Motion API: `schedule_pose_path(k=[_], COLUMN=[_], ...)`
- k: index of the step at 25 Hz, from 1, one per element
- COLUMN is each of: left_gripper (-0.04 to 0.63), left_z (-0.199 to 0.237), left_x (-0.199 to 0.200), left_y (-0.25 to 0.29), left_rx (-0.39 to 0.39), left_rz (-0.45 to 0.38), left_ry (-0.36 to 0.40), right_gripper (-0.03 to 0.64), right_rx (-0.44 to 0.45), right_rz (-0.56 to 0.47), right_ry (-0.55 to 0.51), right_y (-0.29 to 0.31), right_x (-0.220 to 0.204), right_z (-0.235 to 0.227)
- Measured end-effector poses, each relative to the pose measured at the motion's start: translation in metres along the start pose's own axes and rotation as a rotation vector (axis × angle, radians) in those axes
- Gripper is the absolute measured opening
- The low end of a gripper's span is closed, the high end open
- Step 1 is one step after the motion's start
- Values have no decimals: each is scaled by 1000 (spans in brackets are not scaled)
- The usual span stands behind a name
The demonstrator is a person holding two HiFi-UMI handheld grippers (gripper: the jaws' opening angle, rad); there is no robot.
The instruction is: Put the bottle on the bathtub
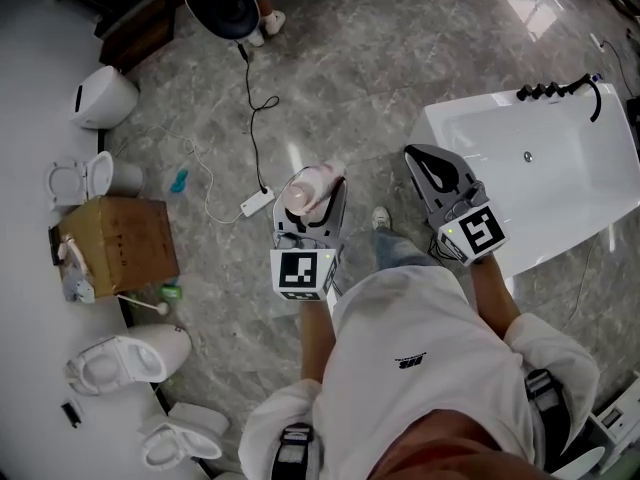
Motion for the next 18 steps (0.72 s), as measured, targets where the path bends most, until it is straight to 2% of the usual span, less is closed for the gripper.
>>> schedule_pose_path(k=[11,18], left_gripper=[232,232], left_z=[33,47], left_x=[30,37], left_y=[140,201], left_rx=[-25,-66], left_rz=[24,22], left_ry=[20,32], right_gripper=[-6,-6], right_rx=[-11,-34], right_rz=[-31,-20], right_ry=[25,33], right_y=[77,110], right_x=[4,-4], right_z=[-121,-165])
Point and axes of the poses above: the fingertips, and each gripper's own axes: y forward along the fingers, z to its left, x out of its top, the point moved 7 cm from there along -y, backward along the fingers, and after that the axes turned 7 degrees about x, right-handed, at the moved point
